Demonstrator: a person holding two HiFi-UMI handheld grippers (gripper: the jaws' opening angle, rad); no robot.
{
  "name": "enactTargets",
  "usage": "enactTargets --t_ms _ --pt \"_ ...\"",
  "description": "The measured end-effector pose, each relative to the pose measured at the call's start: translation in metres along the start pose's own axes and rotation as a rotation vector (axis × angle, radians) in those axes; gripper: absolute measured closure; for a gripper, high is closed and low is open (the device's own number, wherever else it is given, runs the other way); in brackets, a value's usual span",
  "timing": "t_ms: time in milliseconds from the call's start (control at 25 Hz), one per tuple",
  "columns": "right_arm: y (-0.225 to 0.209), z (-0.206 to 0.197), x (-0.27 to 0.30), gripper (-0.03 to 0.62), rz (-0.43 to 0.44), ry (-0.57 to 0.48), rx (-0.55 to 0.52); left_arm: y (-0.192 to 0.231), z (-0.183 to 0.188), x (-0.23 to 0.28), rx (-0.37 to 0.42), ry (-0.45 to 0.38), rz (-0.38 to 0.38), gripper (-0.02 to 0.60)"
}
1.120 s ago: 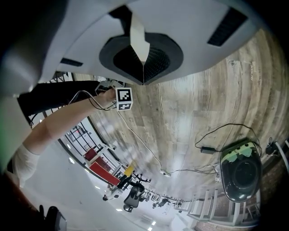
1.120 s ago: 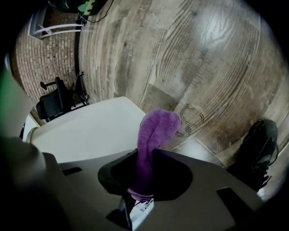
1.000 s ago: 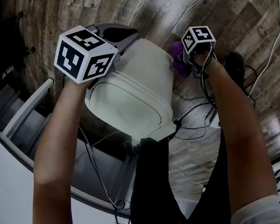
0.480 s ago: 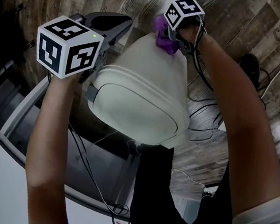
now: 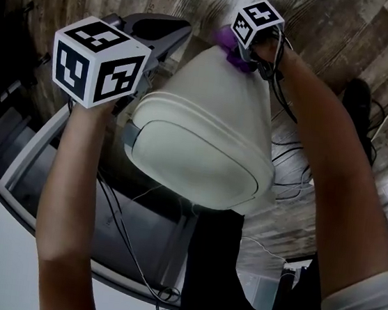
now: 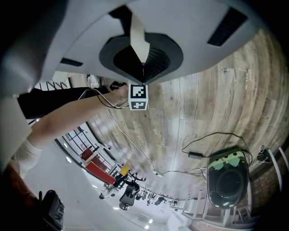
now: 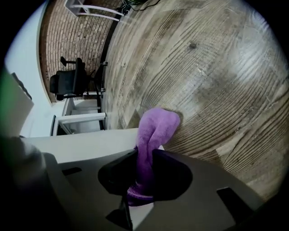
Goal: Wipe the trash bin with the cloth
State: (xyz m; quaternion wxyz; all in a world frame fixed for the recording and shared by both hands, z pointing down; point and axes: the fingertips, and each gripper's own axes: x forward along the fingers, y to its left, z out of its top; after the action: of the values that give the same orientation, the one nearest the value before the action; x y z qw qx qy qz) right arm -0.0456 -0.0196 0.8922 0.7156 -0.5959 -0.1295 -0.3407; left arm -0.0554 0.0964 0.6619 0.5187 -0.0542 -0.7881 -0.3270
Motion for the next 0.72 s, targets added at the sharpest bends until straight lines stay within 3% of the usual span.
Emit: enactTargets --t_ms 320,720 --pt "-0.017 -0.031 -0.002 0.503 -0.036 0.077 -0.044 -0.011 0.002 0.009 0.008 0.008 -0.027 0.577" --pt "-0.055 -0.117 -0.009 0.503 -0.078 0.201 -0.03 -0.034 0.035 0.035 0.068 0.039 -0.07 0.577"
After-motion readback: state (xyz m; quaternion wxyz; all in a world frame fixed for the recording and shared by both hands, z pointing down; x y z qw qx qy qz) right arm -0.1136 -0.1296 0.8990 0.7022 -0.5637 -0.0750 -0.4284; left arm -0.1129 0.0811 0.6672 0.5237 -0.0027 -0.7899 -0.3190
